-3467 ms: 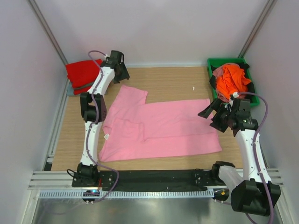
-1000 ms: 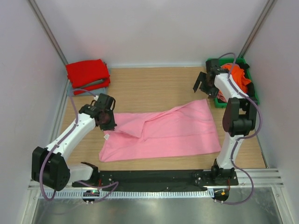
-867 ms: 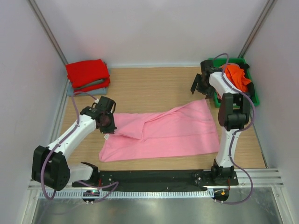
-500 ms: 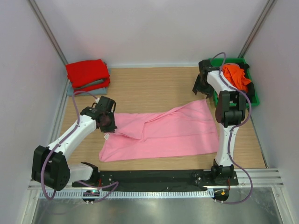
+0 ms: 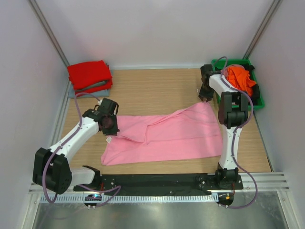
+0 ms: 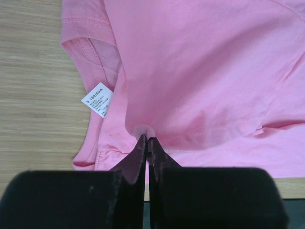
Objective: Fold and stack the t-shirts
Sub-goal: Fold the tshirt
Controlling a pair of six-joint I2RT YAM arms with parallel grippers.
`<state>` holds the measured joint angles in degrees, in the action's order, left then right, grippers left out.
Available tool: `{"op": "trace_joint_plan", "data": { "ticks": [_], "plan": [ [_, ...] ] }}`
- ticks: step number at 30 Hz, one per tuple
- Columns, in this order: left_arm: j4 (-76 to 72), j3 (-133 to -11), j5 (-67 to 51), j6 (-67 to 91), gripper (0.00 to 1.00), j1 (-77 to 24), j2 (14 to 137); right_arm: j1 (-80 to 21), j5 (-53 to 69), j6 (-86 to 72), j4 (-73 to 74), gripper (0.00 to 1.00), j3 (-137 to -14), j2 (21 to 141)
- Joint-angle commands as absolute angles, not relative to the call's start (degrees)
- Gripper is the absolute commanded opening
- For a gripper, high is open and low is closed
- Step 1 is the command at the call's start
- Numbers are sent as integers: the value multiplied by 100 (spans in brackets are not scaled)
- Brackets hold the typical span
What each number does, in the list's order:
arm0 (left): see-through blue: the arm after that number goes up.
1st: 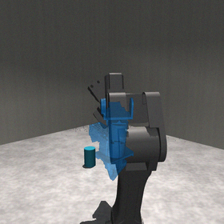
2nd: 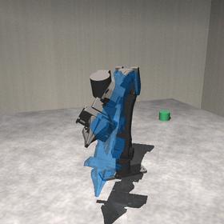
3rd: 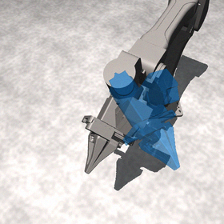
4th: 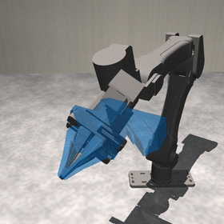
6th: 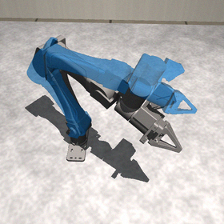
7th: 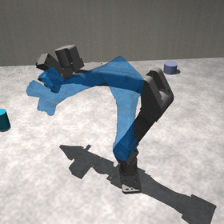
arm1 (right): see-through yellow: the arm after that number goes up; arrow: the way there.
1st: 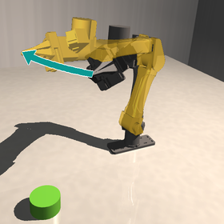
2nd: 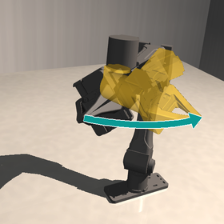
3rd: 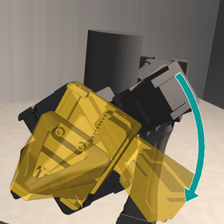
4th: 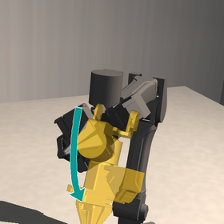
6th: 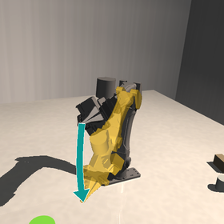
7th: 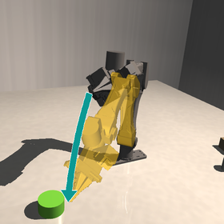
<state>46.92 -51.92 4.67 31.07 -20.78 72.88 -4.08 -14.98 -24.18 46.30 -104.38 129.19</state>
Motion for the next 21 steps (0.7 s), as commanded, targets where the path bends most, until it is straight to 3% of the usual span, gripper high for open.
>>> {"op": "trace_joint_plan", "data": {
  "ticks": [1,2,7,21],
  "plan": [
    [4553,-5256,439,3032,0,-2083,7312,-439,-1714,-2391,4526,33,-10275,12885],
    [4553,-5256,448,3032,0,-2083,7312,-431,-1731,-2391,4518,24,-10257,12885],
    [4562,-5273,475,3023,0,-2083,7348,-439,-1802,-2347,4491,1,-10125,12832],
    [5123,-6186,580,3102,0,-2083,7242,-422,-2074,-2074,4719,1,-10020,11927]
  ]
}}
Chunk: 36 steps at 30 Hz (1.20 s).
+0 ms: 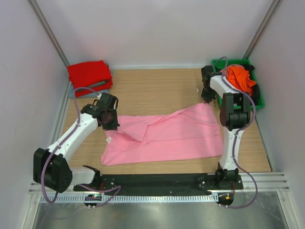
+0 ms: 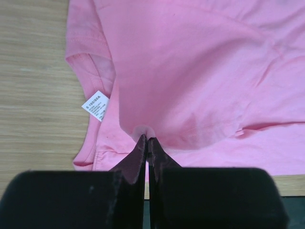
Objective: Fold and stack the t-shirts
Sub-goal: Fold the tshirt
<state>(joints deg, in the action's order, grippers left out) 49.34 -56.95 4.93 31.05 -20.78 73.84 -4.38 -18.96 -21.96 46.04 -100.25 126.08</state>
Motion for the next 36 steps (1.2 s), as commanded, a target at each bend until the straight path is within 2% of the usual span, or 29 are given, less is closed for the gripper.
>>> {"op": "trace_joint_plan", "data": {
  "ticks": [1,7,17,36],
  "plan": [
    [5185,-6283,563,3129,0,-2083,7225,-413,-2039,-2066,4737,1,-9985,11761],
    [5650,-6820,545,3208,0,-2083,7111,-422,-2118,-2039,4702,1,-9458,10936],
    [6091,-7040,615,3287,0,-2083,6707,-361,-2259,-2118,4298,1,-7754,9520],
    [6732,-6759,932,3243,0,-2083,6021,-70,-2593,-2285,4148,1,-6443,8324]
  ]
}}
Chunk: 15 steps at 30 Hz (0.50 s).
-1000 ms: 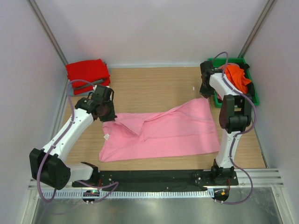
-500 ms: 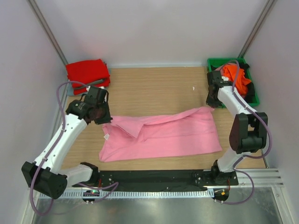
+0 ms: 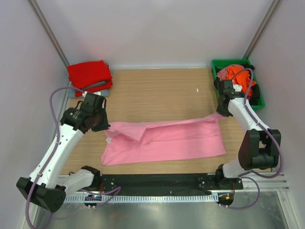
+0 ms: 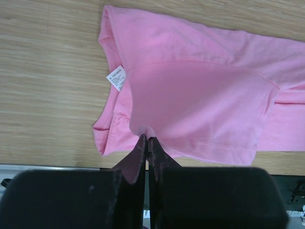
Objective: Fold and stack the t-shirts
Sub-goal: Fold the tshirt
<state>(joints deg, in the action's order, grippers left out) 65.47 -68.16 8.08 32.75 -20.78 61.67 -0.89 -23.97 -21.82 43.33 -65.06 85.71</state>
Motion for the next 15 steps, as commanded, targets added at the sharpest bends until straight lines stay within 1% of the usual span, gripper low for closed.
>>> {"op": "trace_joint_plan", "data": {
  "ticks": [1,6,15],
  "plan": [
    [6741,-6741,897,3252,0,-2092,5986,-79,-2558,-2294,4148,1,-6390,8254],
    [6706,-6566,782,3296,0,-2083,5836,-79,-2426,-2311,4175,1,-6241,8086],
    [6715,-6223,624,3270,0,-2083,5617,-79,-2294,-2504,4087,1,-5625,7726]
  ]
}}
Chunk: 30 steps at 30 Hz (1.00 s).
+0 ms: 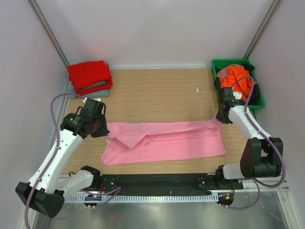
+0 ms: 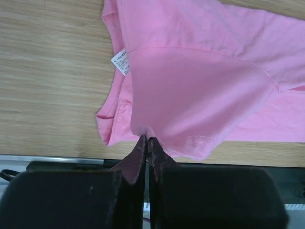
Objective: Fold and stack the t-shirts
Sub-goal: Fold the tshirt
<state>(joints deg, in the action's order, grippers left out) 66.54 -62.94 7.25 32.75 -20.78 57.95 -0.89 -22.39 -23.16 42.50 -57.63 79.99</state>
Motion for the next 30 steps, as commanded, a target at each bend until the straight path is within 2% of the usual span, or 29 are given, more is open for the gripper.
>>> {"op": "trace_joint_plan", "data": {
  "ticks": [1,4,5,6,7,8,9,10,12,15,17,23,30],
  "plan": [
    [6724,-6205,607,3270,0,-2083,5608,-70,-2294,-2540,4096,1,-5555,7717],
    [6785,-6091,501,3261,0,-2083,5520,-70,-2294,-2672,4104,2,-5406,7682],
    [6820,-6039,423,3261,0,-2083,5493,-79,-2311,-2707,4113,13,-5370,7682],
    [6838,-5951,396,3261,7,-2083,5458,-79,-2329,-2777,4122,24,-5335,7690],
    [6873,-5889,352,3261,17,-2083,5397,-70,-2451,-2847,4131,41,-5239,7690],
    [6951,-5845,308,3261,32,-2083,5362,-70,-2530,-2909,4174,77,-5203,7682],
    [7004,-5775,255,3261,56,-2083,5327,-70,-2575,-2970,4192,92,-5177,7664],
    [7040,-5757,281,3278,63,-2083,5213,-79,-2636,-3058,4192,99,-5151,7594],
    [7032,-5766,369,3313,79,-2083,5089,-79,-2637,-3094,4201,100,-5194,7524],
    [6917,-5836,483,3392,81,-2083,5045,-70,-2497,-3076,4236,100,-5448,7427],
    [6733,-5827,475,3454,81,-2083,5220,-79,-2156,-2989,4193,100,-5545,7383],
    [5600,-5442,422,3796,70,-2083,5695,-483,-1460,-2927,3807,99,-5625,7391],
    [4255,-5019,396,4183,61,-2083,6722,-721,-659,-2804,3226,96,-5423,8322]
  ]
}}
